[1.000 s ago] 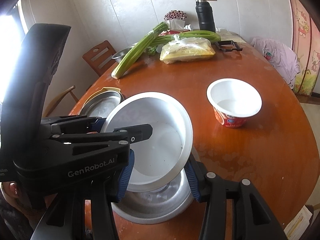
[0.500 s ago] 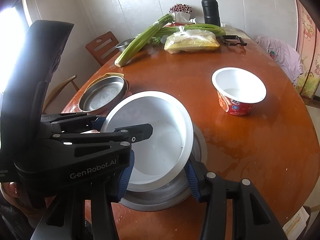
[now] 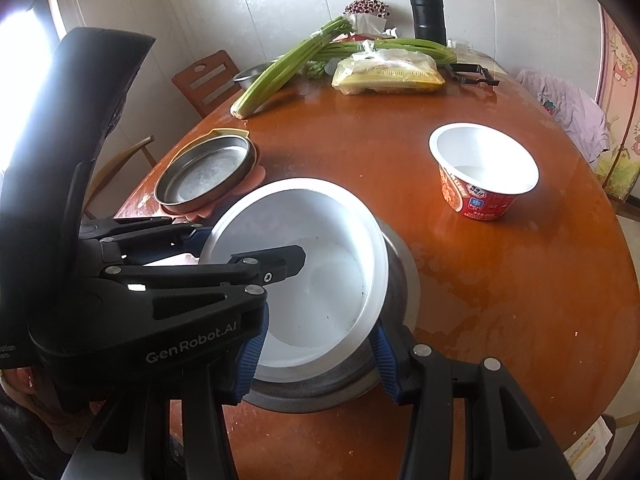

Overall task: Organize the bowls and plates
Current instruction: 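Lower the noodle cup into the steel bowl and open the left tool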

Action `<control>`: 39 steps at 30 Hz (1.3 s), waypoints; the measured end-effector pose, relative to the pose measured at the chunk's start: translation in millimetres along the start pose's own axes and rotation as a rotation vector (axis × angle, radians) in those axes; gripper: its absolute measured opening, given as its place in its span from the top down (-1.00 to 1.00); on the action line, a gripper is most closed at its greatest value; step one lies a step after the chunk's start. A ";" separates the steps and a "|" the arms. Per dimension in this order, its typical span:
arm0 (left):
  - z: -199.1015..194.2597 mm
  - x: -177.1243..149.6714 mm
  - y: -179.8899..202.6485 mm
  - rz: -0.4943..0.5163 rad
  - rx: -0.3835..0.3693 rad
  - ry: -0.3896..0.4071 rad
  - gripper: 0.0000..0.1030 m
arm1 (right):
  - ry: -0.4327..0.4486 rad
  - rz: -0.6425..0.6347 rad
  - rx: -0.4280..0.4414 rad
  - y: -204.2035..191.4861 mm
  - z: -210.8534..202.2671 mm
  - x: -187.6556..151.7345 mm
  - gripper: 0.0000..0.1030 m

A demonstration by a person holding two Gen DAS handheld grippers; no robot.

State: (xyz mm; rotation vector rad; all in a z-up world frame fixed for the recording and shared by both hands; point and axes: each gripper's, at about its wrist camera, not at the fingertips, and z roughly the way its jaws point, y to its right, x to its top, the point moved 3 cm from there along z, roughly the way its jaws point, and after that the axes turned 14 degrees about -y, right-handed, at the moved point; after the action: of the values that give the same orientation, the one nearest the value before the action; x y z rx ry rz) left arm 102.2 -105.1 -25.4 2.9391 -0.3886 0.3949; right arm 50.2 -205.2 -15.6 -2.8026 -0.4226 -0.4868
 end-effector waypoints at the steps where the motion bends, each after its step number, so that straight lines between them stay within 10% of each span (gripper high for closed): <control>1: 0.9 -0.5 -0.3 -0.002 0.001 -0.003 0.29 | -0.003 -0.001 -0.001 -0.2 0.9 0.0 0.02; 39: 0.6 -3.3 -8.4 -0.009 -0.006 0.012 0.24 | -0.002 -0.007 -0.026 6.5 3.5 0.7 0.02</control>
State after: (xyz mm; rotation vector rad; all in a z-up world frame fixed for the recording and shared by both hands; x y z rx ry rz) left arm 101.6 -96.4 -27.8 2.9299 -0.3742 0.4084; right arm 53.9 -209.9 -19.9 -2.8276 -0.4304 -0.4945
